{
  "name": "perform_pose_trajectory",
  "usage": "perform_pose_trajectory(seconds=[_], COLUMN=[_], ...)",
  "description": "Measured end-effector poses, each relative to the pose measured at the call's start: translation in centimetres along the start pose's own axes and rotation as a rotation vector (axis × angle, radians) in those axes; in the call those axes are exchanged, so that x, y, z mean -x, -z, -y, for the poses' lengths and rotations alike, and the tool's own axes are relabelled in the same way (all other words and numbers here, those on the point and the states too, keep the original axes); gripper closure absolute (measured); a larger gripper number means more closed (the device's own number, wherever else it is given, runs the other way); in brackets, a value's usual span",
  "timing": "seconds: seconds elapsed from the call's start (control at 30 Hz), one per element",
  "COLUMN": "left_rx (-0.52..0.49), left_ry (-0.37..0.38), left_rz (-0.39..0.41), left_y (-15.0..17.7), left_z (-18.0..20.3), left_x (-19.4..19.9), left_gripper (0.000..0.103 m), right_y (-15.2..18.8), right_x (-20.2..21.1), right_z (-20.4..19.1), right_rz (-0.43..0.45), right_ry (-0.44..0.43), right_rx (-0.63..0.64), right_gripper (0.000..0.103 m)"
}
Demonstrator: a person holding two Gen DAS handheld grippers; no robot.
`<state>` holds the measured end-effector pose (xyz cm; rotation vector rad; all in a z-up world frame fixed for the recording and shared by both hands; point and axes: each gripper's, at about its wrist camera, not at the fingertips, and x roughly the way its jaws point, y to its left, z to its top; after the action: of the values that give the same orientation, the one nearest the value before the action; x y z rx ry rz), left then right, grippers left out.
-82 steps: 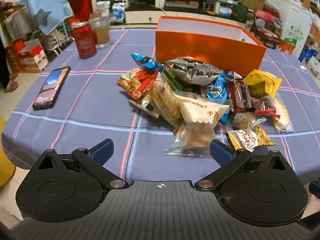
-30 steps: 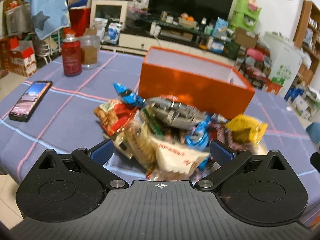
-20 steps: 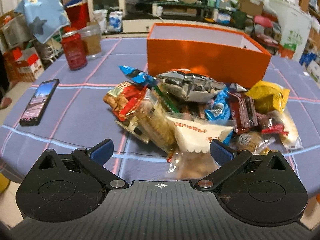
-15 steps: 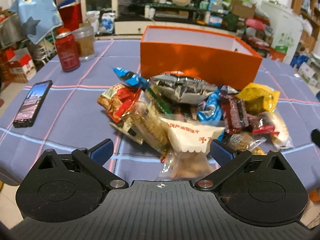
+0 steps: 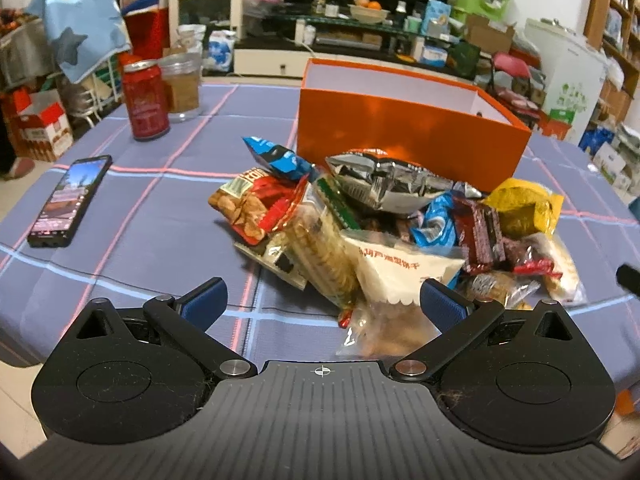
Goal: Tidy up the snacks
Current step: 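Move both tools toward the snack pile beside the orange box, then grasp the clear biscuit bag with the right tool while the left tool grasps the white printed bag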
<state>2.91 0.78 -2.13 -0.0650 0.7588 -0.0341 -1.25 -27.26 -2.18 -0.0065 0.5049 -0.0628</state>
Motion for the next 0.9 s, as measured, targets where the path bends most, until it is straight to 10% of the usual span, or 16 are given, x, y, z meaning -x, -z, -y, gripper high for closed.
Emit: perform_pose_trajectory(seconds=[0.9], left_rx=[0.035], left_ry=[0.110], left_rz=[0.036], left_y=[2.6], left_z=[2.6], left_x=[-0.9], left_gripper=[0.032], right_y=[-1.8], right_x=[-5.6], right_z=[1.0], right_rz=[-0.079], right_ry=[-0.073], right_rx=[0.015], right_gripper=[0.001])
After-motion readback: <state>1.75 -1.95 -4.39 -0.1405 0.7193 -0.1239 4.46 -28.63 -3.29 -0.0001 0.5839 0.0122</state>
